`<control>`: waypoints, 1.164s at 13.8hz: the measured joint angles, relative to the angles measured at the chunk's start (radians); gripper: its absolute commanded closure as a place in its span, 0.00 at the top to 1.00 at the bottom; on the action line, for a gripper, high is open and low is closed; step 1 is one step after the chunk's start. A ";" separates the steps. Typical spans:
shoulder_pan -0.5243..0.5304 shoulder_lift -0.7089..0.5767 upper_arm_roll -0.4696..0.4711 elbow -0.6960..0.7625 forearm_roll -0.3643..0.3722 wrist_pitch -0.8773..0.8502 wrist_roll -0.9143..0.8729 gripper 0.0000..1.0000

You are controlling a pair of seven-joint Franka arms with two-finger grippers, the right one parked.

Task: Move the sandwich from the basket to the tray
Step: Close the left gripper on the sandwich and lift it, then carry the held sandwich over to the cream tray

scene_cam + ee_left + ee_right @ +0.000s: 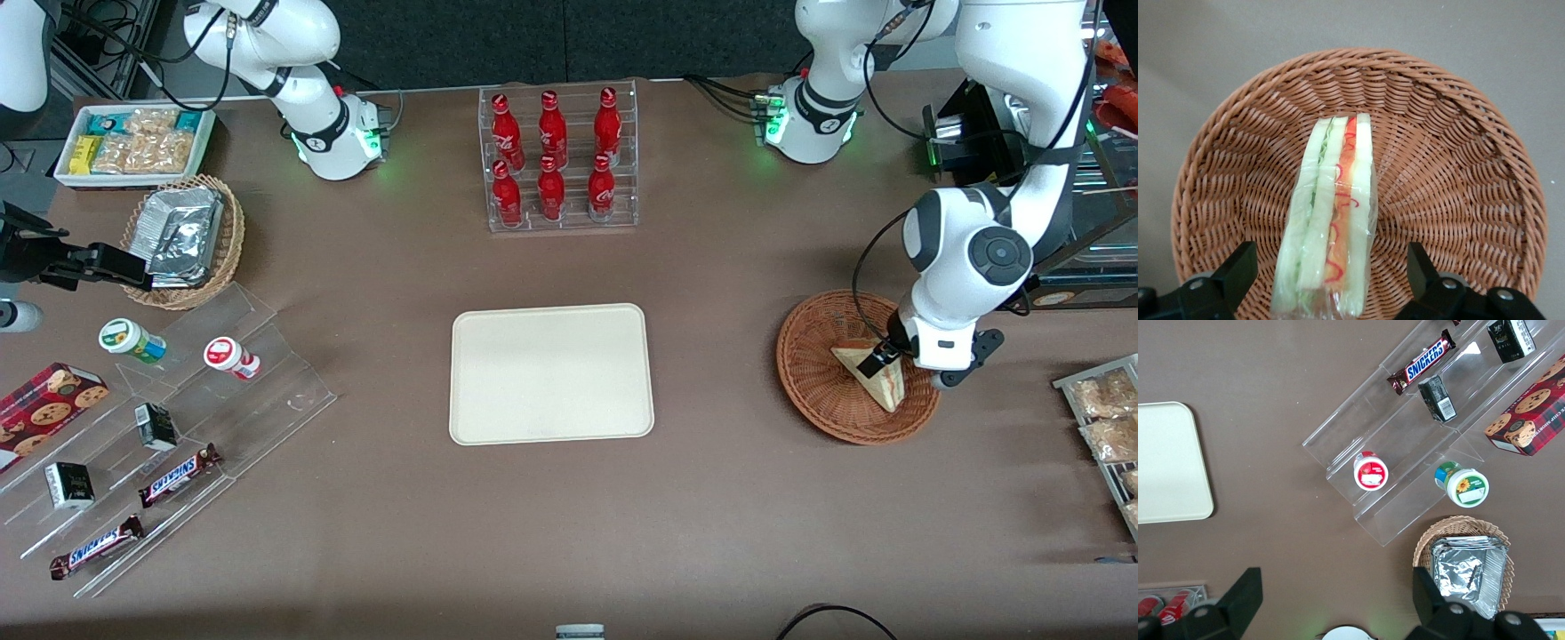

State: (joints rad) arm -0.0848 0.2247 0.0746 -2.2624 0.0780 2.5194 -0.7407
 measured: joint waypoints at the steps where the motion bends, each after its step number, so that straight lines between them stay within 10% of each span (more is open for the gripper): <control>1: 0.000 0.009 0.000 -0.004 0.000 0.010 -0.003 0.22; 2: 0.000 0.015 0.000 -0.007 0.000 0.018 -0.005 0.01; 7: 0.000 -0.001 0.000 0.006 0.001 -0.024 -0.011 0.00; 16: -0.042 -0.173 -0.160 0.445 0.005 -0.774 0.007 0.00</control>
State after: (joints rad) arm -0.1270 0.0514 -0.0858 -1.8172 0.0826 1.7453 -0.7333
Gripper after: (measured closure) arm 0.846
